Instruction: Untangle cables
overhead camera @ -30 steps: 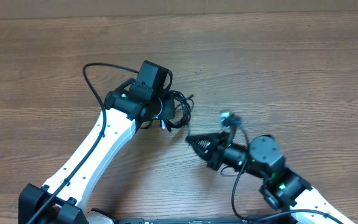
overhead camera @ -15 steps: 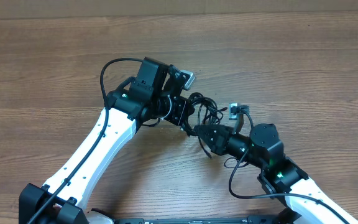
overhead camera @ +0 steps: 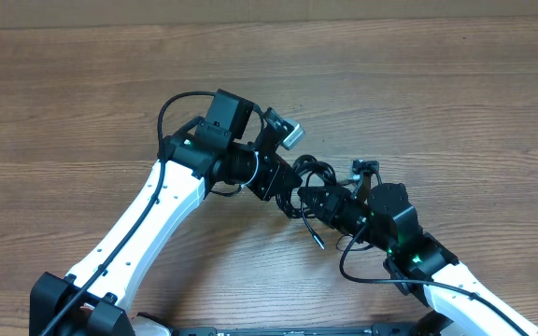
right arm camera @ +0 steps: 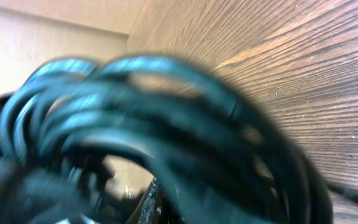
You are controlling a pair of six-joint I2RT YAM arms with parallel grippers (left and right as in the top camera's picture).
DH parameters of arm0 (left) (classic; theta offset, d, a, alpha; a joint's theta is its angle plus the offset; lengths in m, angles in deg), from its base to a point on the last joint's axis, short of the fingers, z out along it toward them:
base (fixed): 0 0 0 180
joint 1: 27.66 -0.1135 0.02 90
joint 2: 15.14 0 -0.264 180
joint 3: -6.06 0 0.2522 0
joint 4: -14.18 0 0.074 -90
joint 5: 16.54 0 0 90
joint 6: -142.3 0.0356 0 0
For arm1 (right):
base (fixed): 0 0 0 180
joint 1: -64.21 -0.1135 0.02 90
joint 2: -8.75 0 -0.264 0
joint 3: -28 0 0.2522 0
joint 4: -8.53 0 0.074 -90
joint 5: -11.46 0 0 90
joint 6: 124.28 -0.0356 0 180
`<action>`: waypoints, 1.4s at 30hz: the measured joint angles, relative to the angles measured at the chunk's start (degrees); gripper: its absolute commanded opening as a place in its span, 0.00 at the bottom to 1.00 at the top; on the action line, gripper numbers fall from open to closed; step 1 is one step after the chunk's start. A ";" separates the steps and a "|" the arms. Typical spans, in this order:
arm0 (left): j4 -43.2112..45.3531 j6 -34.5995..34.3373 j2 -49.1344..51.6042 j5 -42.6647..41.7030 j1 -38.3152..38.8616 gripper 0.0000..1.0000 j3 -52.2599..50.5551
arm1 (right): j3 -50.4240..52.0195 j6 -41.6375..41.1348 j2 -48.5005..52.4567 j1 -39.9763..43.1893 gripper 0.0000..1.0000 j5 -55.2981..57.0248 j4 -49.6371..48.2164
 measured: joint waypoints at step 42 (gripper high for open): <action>10.78 -26.80 1.44 -12.76 -11.96 0.04 -0.79 | -1.05 -10.03 0.85 1.84 1.00 5.42 0.28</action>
